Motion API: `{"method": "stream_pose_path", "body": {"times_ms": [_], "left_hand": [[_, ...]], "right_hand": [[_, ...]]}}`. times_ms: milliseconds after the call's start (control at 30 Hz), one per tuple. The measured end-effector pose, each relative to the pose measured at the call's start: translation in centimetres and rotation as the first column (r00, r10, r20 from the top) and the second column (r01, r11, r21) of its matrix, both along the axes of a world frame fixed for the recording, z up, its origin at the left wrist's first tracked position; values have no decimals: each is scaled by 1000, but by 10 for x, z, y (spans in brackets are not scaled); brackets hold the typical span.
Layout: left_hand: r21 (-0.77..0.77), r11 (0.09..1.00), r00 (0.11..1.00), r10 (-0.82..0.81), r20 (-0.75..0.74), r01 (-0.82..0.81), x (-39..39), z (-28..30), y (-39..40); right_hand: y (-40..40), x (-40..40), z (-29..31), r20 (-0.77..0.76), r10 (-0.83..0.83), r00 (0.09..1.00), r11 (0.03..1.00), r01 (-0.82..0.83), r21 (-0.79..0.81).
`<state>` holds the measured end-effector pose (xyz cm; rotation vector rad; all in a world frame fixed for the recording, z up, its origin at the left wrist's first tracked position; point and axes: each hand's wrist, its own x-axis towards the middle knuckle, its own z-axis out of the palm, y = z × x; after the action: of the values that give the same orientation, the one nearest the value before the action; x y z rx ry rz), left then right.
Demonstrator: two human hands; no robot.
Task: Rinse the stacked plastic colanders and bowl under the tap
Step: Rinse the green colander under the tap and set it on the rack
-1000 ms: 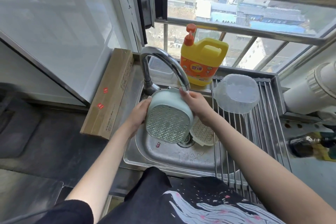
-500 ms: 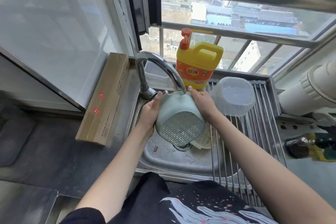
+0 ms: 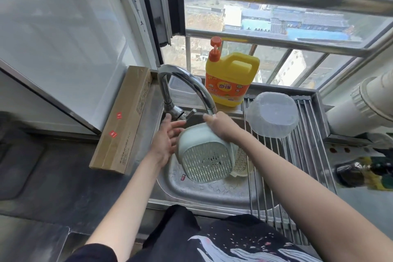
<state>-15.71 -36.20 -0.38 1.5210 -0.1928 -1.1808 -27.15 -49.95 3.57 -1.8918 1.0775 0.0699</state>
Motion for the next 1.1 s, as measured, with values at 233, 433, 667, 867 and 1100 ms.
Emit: {"method": "stream_pose_path", "body": {"times_ms": [233,433,667,867,1100], "left_hand": [[84,986,989,137,63,-142,-11,-6,-4],[8,963,941,264,-209,-269,-23,-15,-10],[-188,932,845,180,-504,-311,-25,-27,10],[-283,908,850,131,-509,-310,-24,-27,18],[-164,804,612,286,-737,-572,-22,-23,6]], "right_hand": [[2,2,-4,21,-18,1000,1000,19,-26],[-10,-8,-13,144,-134,980,990,125,70],[-5,-3,3,96,72,993,997,-74,19],[6,3,5,147,82,986,993,-94,77],[6,-25,-5,253,-239,937,906,121,406]]}}
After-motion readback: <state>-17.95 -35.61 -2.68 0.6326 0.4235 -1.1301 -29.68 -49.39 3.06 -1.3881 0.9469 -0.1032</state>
